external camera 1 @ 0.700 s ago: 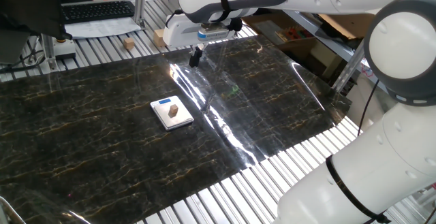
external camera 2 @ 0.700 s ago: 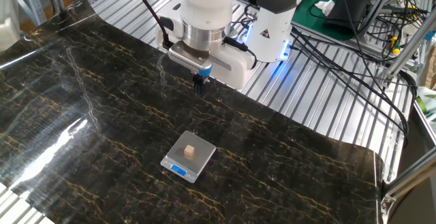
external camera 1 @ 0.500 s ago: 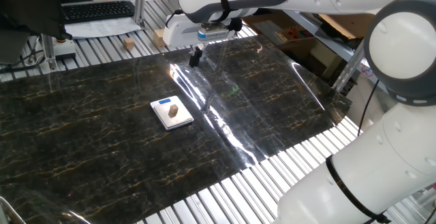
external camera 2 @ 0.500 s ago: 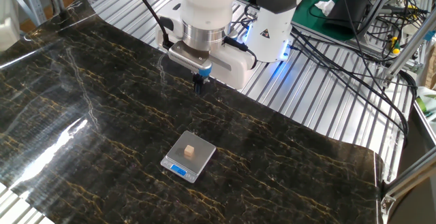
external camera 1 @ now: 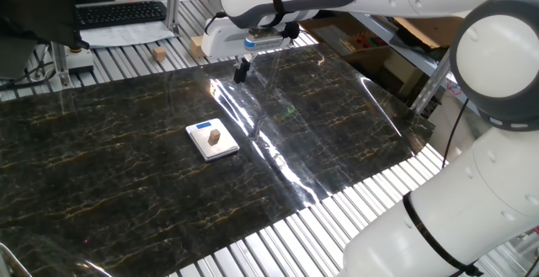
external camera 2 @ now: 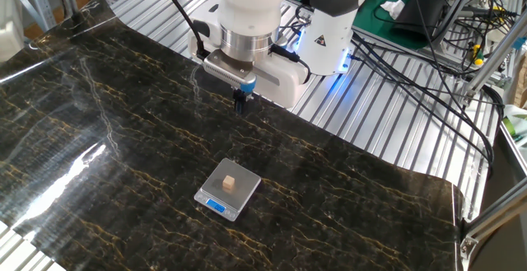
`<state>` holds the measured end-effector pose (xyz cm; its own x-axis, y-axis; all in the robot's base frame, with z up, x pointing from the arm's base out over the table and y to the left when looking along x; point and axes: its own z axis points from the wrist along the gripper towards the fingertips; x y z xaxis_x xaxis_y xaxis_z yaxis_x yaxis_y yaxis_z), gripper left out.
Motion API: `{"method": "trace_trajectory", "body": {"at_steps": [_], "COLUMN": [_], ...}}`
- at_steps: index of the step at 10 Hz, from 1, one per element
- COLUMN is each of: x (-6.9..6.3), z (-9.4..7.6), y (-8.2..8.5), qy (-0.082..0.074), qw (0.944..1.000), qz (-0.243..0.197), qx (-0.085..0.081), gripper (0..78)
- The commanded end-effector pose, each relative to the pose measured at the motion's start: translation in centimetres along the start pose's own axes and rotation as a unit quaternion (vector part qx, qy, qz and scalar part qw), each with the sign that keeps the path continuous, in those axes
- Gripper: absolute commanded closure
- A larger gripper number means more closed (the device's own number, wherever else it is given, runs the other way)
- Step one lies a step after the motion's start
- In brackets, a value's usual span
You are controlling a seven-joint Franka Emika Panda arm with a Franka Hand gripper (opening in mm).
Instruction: Remove the object from the scale
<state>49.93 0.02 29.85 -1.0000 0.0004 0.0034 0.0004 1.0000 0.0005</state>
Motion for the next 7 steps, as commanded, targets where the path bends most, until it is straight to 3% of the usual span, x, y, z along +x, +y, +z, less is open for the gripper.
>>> {"method": "trace_trajectory", "body": {"at_steps": [1, 2, 7], "x": [-0.01, 0.0, 0.01], "z": [-0.02, -0.03, -0.02], "y": [0.01, 0.03, 0.03], "qy": [-0.013, -0.014, -0.013], "qw": [0.9985, 0.9989, 0.9986], "qz": [0.029, 0.027, 0.03], "qx": [-0.045, -0.035, -0.043], "gripper": [77.6, 77.6, 77.6]}}
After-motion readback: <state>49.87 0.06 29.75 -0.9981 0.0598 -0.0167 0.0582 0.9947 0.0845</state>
